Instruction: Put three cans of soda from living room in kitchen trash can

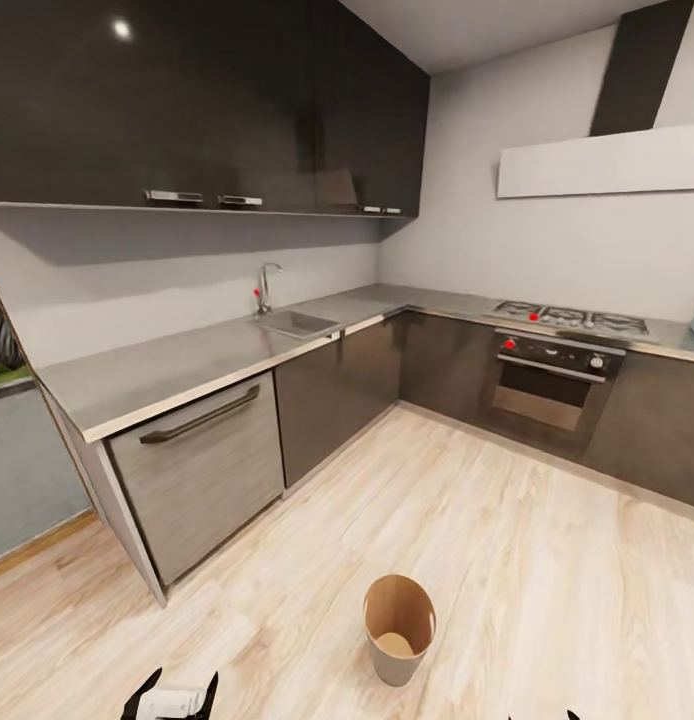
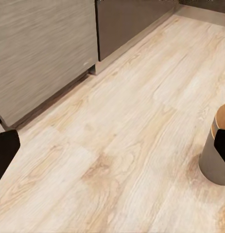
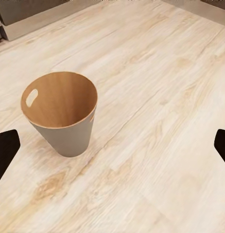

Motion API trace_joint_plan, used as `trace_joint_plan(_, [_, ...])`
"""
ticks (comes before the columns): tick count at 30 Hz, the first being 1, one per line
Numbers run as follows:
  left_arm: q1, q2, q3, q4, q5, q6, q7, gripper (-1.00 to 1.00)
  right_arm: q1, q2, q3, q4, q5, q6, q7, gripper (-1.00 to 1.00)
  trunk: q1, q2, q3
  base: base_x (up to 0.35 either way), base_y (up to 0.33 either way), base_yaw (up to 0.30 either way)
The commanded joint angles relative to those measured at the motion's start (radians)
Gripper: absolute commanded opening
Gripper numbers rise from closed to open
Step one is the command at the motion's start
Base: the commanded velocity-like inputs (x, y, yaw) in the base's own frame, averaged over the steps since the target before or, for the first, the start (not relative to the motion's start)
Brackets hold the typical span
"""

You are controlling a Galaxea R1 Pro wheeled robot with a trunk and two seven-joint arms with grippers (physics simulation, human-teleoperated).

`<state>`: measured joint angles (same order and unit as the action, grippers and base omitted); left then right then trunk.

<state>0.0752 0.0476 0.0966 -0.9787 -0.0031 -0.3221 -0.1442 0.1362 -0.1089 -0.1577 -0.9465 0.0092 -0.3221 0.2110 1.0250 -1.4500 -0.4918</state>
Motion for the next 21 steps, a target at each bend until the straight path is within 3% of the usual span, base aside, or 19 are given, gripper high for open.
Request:
trace_joint_plan(1, [0.000,0.000,0.000,0.000,0.000,0.000,0.000,1.00,0.000,0.000,0.000,0.001,0.000,0.000,0.000,1.00,0.000,0.000,0.000,0.279,0.000,0.000])
trace_joint_plan(21, [0.000,0.000,0.000,0.000,0.000,0.000,0.000,1.00,0.000,0.001,0.003,0.006,0.001,0.000,0.001,1.00,0.000,0.000,0.000,0.246,0.000,0.000])
